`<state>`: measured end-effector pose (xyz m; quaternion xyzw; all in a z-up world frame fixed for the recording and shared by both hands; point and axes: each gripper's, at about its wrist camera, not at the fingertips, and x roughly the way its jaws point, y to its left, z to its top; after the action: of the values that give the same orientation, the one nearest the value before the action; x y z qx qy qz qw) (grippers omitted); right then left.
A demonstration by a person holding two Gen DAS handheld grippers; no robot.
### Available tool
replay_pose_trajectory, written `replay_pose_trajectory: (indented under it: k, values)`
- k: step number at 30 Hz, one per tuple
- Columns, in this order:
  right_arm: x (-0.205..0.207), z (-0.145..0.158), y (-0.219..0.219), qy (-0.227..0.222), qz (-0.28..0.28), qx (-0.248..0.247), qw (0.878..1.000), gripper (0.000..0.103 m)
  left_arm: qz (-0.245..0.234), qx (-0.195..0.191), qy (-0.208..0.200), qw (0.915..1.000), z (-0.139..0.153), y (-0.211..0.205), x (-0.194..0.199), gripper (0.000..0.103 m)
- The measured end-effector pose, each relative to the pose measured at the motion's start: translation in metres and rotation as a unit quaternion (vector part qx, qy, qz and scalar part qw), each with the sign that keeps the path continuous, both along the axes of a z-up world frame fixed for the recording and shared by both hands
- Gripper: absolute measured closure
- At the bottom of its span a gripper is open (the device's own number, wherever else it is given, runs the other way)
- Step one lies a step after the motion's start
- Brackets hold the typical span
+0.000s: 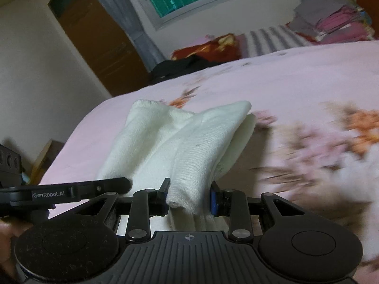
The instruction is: Fold small clothes
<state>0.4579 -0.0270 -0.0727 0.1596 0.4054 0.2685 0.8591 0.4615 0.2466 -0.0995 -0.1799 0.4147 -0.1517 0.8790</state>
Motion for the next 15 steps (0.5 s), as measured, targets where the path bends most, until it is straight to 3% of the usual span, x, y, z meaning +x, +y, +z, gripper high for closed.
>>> replay_pose_trajectory:
  k: [5, 6, 7, 9, 15]
  values:
    - [0.009, -0.019, 0.048, 0.017, 0.000, 0.009, 1.000, 0.072, 0.014, -0.042, 0.019, 0.9988, -0.026, 0.040, 0.002, 0.063]
    - [0.010, -0.024, 0.053, 0.021, -0.003, 0.006, 1.000, 0.072, 0.015, -0.045, 0.027, 0.9985, -0.035, 0.044, 0.004, 0.058]
    - [0.013, -0.029, 0.054, 0.027, -0.006, -0.001, 1.000, 0.072, 0.017, -0.050, 0.031, 0.9981, -0.042, 0.047, 0.005, 0.052]
    - [0.016, -0.046, 0.054, 0.053, -0.019, -0.007, 0.998, 0.072, 0.020, -0.069, 0.025, 0.9971, -0.049, 0.049, 0.006, 0.048]
    - [0.021, -0.059, 0.033, 0.079, -0.021, 0.050, 0.995, 0.069, 0.026, -0.072, -0.001, 0.9971, -0.047, 0.054, 0.015, 0.042]
